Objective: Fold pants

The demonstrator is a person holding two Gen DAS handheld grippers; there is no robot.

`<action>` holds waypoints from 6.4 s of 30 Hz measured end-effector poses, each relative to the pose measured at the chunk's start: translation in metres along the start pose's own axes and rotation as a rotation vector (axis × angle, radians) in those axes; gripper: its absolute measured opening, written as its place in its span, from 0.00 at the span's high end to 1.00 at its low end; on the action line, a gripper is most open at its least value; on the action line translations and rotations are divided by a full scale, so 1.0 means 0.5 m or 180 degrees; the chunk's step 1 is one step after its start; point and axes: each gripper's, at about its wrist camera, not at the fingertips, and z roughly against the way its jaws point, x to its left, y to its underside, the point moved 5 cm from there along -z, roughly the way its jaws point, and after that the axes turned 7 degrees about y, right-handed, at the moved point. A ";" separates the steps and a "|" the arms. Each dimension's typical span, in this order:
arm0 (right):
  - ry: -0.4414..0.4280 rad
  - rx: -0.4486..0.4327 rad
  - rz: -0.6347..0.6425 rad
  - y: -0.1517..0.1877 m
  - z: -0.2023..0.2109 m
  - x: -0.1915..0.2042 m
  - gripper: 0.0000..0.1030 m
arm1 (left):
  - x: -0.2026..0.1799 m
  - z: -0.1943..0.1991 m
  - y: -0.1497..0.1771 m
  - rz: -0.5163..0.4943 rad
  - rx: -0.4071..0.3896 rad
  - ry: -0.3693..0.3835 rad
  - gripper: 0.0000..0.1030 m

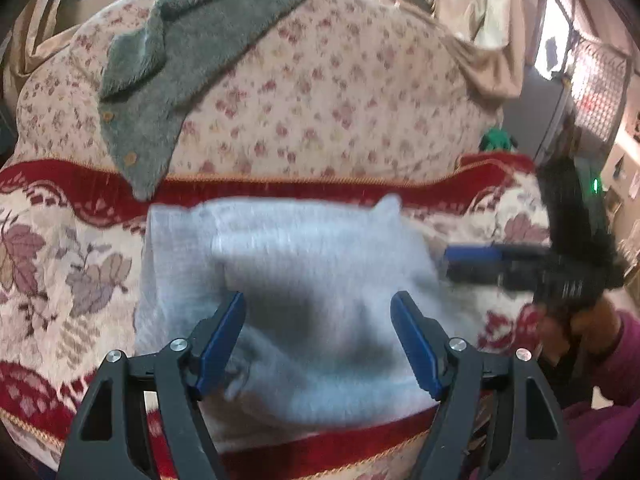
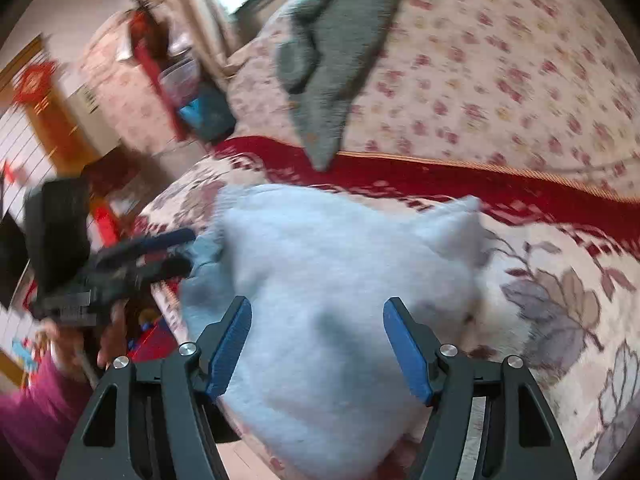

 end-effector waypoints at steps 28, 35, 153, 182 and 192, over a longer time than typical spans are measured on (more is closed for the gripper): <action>0.1021 0.0192 -0.0095 -0.098 -0.102 -0.147 0.12 | 0.092 -0.034 0.088 0.0390 0.0096 0.0098 0.28; 0.1075 0.0285 -0.0156 -0.104 -0.189 -0.194 0.13 | 0.102 -0.032 0.090 0.0384 0.0105 0.0188 0.28; 0.0998 -0.0176 -0.0521 0.111 0.246 -0.311 0.08 | -0.264 -0.184 -0.050 0.0363 -0.0318 -0.0463 0.13; 0.1231 -0.0361 -0.0552 0.134 0.278 -0.283 0.08 | -0.398 -0.199 -0.073 -0.0047 -0.0339 -0.0652 0.13; 0.1217 -0.0339 -0.0532 0.134 0.274 -0.275 0.08 | -0.396 -0.199 -0.073 -0.0046 -0.0336 -0.0659 0.13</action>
